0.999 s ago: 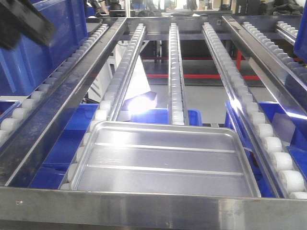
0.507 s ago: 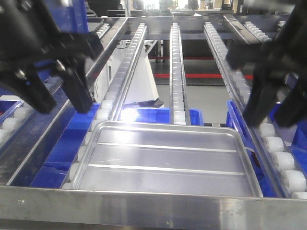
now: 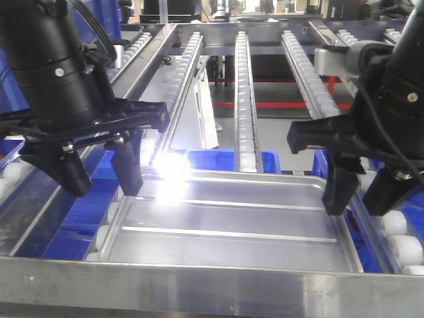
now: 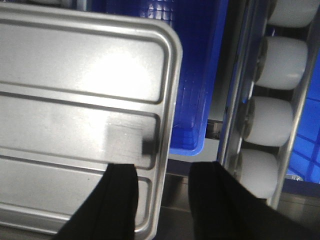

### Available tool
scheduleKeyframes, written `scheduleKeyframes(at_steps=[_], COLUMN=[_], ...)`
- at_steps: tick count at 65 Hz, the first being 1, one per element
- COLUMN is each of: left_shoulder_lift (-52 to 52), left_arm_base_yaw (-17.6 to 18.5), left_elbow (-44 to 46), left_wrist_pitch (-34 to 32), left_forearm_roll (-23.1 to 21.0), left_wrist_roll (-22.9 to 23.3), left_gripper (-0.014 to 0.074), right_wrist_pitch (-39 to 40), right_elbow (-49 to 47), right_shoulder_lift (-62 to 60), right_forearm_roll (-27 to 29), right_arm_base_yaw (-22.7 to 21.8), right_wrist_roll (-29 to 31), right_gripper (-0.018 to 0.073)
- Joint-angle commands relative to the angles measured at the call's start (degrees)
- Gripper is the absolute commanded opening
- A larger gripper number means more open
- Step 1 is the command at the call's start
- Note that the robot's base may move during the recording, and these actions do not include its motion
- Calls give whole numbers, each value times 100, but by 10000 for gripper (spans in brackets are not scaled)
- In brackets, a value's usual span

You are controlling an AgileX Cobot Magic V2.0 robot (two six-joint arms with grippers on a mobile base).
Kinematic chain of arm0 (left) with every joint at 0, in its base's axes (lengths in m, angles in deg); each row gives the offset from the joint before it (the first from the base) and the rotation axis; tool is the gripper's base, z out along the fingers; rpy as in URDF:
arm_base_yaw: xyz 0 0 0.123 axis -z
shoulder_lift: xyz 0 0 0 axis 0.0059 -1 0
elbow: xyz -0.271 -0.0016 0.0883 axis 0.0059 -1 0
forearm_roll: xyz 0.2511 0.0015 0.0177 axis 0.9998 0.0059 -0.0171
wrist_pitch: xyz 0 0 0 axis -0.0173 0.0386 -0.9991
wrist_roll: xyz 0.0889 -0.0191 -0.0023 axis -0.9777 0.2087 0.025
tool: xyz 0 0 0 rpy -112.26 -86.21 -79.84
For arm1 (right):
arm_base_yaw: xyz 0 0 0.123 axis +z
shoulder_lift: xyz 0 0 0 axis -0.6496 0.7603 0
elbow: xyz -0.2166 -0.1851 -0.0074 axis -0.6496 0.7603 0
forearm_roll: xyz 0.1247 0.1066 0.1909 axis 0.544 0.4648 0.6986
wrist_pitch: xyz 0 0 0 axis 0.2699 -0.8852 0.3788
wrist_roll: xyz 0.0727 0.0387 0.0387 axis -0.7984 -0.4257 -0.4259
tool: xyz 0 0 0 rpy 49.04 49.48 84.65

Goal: Grab silver tray and stack on right shelf
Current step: 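Lower both grippers onto the near and far short edges of the silver tray, then close both grippers on the silver tray's rims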

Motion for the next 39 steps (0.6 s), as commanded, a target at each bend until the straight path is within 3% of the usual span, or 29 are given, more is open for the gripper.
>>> scheduleKeyframes(at_steps=[1, 39], left_shoulder_lift=[171, -327], left_arm_base_yaw=[29, 227], left_elbow=[183, 183], left_wrist_pitch=[-105, -231], left_forearm_roll=[9, 137], left_wrist_roll=[152, 400], left_gripper=[295, 295], right_wrist_pitch=[257, 467], right_elbow=[-164, -164], right_shoulder_lift=[-122, 282], right_forearm_roll=[-101, -101], right_arm_base_yaw=[-5, -11], right_wrist_roll=[7, 7], right_gripper=[375, 372])
